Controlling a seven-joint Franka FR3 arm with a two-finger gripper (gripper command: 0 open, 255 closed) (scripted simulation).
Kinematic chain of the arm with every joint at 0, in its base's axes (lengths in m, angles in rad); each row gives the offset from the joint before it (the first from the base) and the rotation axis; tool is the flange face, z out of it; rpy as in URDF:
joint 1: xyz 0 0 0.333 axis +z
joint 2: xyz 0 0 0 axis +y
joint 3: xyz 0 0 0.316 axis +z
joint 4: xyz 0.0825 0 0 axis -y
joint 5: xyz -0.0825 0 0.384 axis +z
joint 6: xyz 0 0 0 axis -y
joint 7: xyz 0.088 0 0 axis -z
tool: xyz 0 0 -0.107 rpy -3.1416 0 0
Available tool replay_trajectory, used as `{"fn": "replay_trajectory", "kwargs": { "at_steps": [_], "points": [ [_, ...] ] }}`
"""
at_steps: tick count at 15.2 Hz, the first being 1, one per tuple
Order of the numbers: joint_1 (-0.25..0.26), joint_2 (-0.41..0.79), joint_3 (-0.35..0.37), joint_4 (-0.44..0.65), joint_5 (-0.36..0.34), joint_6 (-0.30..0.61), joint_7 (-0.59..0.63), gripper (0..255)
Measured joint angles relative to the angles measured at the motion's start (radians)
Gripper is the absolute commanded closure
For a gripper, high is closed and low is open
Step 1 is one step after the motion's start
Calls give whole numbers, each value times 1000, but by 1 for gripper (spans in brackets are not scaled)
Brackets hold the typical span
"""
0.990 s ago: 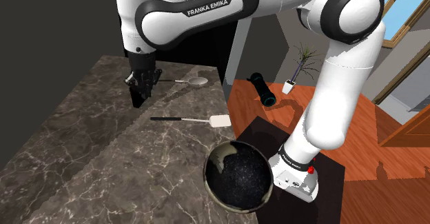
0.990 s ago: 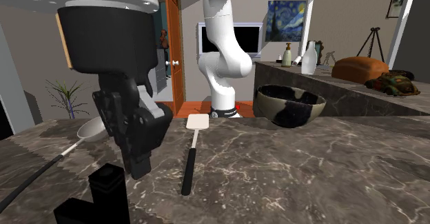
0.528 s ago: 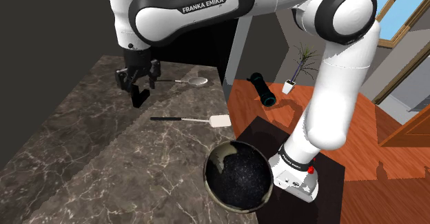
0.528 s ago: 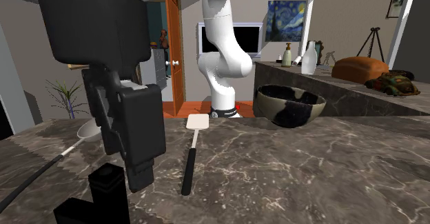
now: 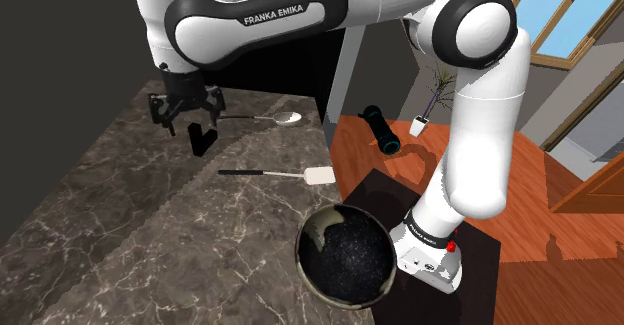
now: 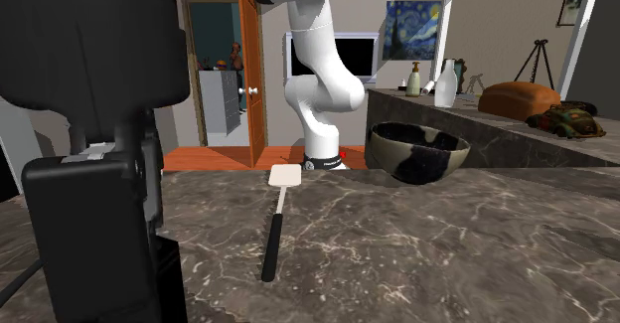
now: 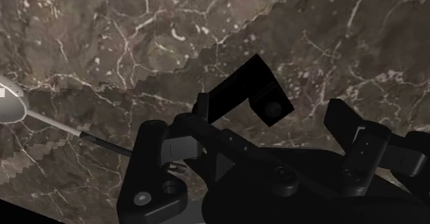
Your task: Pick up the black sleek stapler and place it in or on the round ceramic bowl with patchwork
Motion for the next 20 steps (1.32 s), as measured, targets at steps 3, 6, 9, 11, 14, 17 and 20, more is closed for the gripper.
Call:
{"fn": "replay_trajectory", "kwargs": {
  "at_steps": [3, 6, 9, 11, 14, 17, 20],
  "points": [
    [-1, 8, -3, -28, -5, 35, 6, 0],
    [-2, 10, -4, -32, -6, 41, 6, 0],
    [-2, 10, -4, -32, -6, 42, 7, 0],
    [-2, 10, -4, -32, -6, 42, 7, 255],
    [-2, 10, -4, -32, -6, 42, 7, 255],
    [-2, 10, -4, -32, -6, 42, 7, 255],
    [-2, 10, -4, -32, -6, 42, 7, 255]
  ]
}}
